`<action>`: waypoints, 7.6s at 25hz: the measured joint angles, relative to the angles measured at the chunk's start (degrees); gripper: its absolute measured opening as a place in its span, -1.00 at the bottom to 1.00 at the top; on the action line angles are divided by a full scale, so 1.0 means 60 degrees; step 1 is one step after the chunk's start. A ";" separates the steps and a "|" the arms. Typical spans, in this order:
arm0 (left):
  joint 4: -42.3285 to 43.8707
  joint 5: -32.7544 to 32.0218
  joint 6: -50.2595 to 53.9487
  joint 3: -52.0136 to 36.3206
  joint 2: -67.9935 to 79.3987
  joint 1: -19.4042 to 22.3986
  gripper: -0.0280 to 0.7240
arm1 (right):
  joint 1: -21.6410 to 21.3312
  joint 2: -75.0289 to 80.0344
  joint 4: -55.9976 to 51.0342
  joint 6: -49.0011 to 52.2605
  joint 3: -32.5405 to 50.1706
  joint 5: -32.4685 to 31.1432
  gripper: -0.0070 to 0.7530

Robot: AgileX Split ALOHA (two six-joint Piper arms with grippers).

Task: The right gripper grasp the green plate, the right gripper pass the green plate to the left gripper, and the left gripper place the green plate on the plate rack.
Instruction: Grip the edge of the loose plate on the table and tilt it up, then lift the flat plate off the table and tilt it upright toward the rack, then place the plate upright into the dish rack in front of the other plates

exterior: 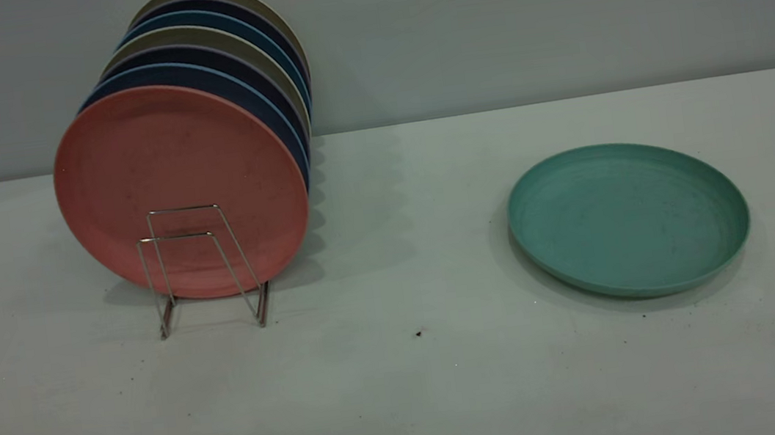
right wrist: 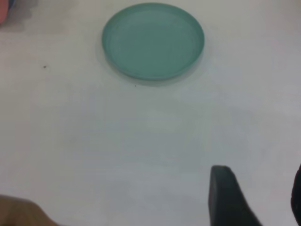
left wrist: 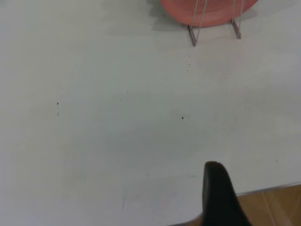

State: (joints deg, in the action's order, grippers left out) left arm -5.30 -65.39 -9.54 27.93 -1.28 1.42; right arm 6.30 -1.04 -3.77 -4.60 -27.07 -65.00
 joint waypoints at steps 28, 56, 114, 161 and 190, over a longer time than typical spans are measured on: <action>0.0000 0.0000 0.0000 0.0000 0.0000 0.0000 0.26 | 0.0000 0.0000 0.0000 0.0000 0.0000 0.0000 -0.07; 0.0385 0.2728 0.0299 0.2280 0.6806 0.0011 0.61 | 0.0000 0.6946 -0.0880 -0.0350 -0.1197 0.3520 0.45; -0.4652 0.6965 -0.2722 0.7403 1.9217 -0.4392 0.61 | -0.2965 2.3417 -0.9108 -0.7614 -0.9189 0.3989 0.04; -0.7348 0.8182 -0.2722 0.7403 2.0212 -0.4392 0.15 | -0.0741 2.3156 -1.1708 -1.0722 -0.9258 0.1338 -0.95; -0.6197 0.6323 -0.6456 0.7478 1.8117 -0.3590 -0.58 | -0.1876 1.8602 -1.0551 -0.9728 -0.9258 0.0038 0.58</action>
State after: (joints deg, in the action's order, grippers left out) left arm -42.49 -27.46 -48.27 72.80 107.43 -20.13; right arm -4.95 110.57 -67.07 -62.97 -82.62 -64.77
